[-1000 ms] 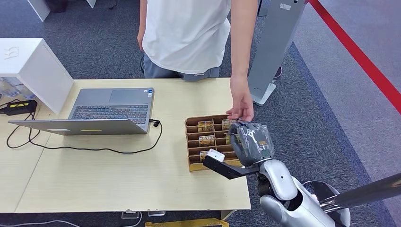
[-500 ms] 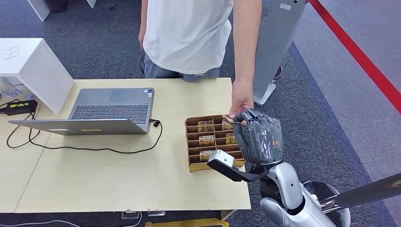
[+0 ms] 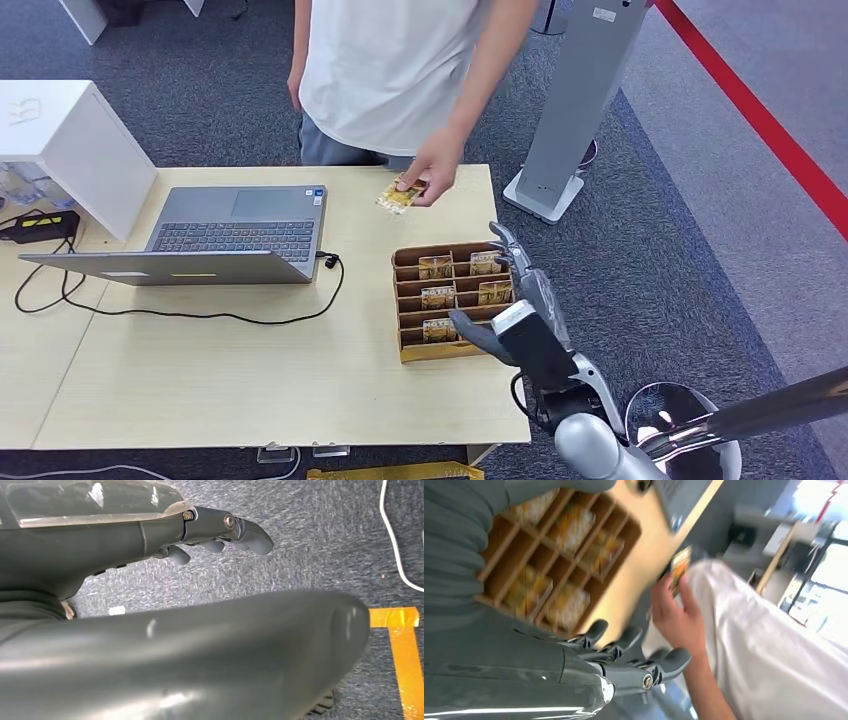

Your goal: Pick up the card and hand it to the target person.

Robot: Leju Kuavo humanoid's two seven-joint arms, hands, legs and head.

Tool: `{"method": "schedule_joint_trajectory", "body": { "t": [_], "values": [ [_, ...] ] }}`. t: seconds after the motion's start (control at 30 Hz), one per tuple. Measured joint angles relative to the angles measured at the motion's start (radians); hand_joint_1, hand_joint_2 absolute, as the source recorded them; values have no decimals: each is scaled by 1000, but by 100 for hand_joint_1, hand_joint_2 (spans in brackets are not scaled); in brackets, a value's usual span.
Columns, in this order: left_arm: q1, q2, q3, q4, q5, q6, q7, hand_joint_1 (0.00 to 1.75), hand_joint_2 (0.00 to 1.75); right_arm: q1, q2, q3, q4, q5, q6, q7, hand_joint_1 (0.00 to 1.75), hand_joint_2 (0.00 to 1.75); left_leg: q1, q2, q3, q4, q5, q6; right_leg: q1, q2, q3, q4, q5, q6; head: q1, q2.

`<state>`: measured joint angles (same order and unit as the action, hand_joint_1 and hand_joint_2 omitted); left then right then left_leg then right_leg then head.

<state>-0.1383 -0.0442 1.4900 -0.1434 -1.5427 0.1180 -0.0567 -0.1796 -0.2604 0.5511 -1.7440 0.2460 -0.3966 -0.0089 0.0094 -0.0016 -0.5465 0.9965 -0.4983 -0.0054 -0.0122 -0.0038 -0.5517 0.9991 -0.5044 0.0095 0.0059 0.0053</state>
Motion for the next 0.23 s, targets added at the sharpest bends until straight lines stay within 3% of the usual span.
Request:
{"method": "schedule_joint_trajectory", "body": {
  "t": [0.1,0.23],
  "values": [
    [0,-2,0,0,-2,8,17,0,0,28,1,-23,5,-280,69,-44,0,175,0,0,0,0,0,0,0,0,0,0,0,0,-1,0],
    [0,-5,0,0,-3,11,27,0,0,69,-4,-57,9,-469,117,-67,0,175,0,0,0,0,0,0,0,0,0,0,0,0,-2,0]
  ]
}}
